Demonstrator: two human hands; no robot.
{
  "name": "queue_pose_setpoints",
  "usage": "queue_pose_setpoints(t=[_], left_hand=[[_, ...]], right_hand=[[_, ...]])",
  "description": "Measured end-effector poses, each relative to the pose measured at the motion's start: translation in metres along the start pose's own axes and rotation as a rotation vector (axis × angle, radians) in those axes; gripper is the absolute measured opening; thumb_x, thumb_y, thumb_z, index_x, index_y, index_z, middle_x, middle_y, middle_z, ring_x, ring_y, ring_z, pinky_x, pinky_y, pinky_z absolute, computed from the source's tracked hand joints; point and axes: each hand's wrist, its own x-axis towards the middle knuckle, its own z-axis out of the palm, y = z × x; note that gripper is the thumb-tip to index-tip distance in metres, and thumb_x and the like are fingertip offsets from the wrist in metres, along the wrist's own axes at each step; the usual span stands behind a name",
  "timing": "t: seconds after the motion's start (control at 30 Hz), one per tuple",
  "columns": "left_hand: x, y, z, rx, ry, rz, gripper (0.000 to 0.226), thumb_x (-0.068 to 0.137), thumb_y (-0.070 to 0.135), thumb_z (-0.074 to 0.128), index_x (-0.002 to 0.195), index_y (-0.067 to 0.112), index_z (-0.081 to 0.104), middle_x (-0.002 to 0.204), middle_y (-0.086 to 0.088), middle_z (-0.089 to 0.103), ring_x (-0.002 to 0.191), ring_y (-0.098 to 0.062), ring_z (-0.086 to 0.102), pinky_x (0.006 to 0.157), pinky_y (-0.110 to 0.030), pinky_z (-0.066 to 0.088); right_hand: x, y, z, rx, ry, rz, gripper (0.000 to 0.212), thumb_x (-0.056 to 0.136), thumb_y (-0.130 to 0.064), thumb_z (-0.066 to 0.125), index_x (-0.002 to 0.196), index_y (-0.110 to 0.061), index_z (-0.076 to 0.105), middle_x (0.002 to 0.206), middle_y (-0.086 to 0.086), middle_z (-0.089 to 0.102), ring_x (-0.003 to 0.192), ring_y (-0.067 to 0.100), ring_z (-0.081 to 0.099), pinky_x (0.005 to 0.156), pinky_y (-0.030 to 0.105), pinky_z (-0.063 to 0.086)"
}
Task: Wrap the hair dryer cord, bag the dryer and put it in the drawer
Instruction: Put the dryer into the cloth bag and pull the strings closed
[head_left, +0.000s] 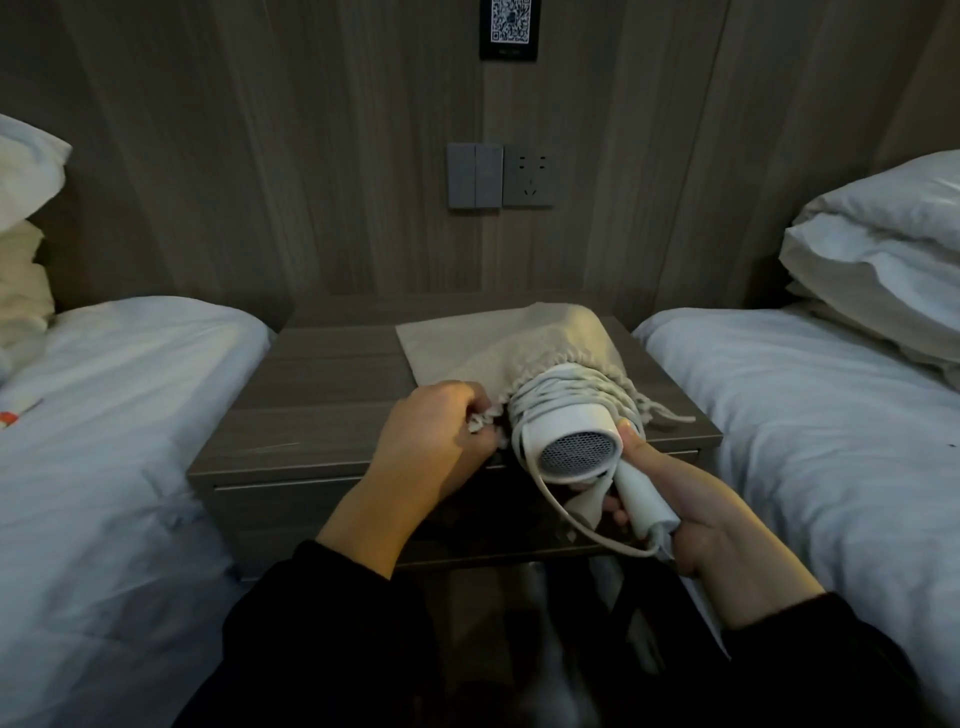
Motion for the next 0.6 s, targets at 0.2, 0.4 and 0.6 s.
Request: queue_pose_setpoints(t=[0.2,0.4,0.6], left_hand=[[0.000,-0.007,0.001,-0.144,-0.056,0.290,0.012,0.081,0.015,0.062,0.090,0.015,0.069,0.092,0.001,0.065,0.084,-0.016,0.060,0.077,-0.034,0.050],[-0.001,-0.014,-0.007,-0.278,-0.096,0.319,0.008,0.075,0.008,0.073,0.075,0.016,0.071,0.083,0.004,0.067,0.078,-0.011,0.063,0.076,-0.034,0.053],[0.009,0.013,-0.019,-0.338,0.086,0.250,0.014,0.082,0.013,0.061,0.078,0.025,0.067,0.080,0.007,0.065,0.076,-0.006,0.060,0.071,-0.023,0.048]], right_hand=[[-0.002,-0.002,0.003,0.037,0.059,-0.057,0.039,0.080,-0.047,0.059,0.079,-0.008,0.061,0.046,0.005,0.060,0.036,0.014,0.056,0.035,0.020,0.045],[-0.004,-0.003,0.000,-0.173,0.181,-0.207,0.046,0.076,-0.045,0.067,0.079,0.001,0.064,0.048,0.009,0.064,0.038,0.015,0.059,0.038,0.021,0.045],[-0.008,-0.008,0.004,-0.293,0.233,-0.331,0.040,0.079,-0.036,0.069,0.080,0.003,0.064,0.045,0.007,0.064,0.035,0.014,0.058,0.035,0.020,0.045]])
